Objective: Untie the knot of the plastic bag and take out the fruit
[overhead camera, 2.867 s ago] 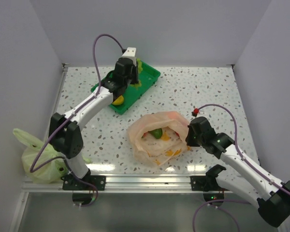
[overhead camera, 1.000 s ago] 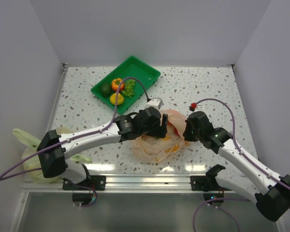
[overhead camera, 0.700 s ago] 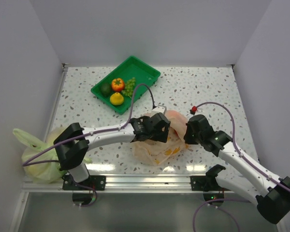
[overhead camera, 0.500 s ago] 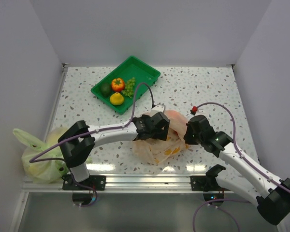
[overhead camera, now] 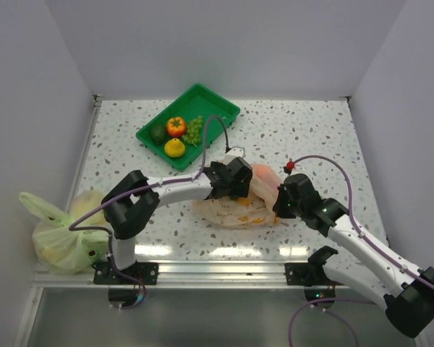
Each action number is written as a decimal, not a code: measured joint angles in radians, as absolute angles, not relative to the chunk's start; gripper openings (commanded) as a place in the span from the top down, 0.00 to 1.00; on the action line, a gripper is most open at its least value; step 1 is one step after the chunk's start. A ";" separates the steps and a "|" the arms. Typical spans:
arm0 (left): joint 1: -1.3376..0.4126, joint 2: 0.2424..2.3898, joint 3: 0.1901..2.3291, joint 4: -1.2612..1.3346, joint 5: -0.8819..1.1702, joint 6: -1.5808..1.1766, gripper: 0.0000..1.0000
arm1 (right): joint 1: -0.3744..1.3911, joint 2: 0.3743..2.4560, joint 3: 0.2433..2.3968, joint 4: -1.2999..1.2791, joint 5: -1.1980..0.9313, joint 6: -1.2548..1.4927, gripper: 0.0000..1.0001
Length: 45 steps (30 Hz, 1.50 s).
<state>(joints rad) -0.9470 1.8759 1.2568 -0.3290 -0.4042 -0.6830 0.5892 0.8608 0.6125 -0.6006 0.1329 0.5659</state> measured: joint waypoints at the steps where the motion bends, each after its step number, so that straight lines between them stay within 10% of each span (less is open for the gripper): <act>1: -0.947 1.884 1.258 -0.321 -0.410 -0.678 0.05 | 0.589 0.861 0.611 -0.599 0.129 0.567 1.00; 13: -0.947 1.921 1.258 -0.160 -0.488 -0.652 0.16 | 0.596 0.855 0.599 -0.579 0.089 0.591 1.00; 26: -0.952 1.923 1.198 -0.127 -0.460 -0.611 0.69 | 0.596 0.871 0.600 -0.580 0.092 0.595 1.00; 45: -1.035 1.511 1.048 -0.355 -0.164 -0.411 0.78 | 0.596 0.939 0.649 -0.582 0.147 0.590 1.00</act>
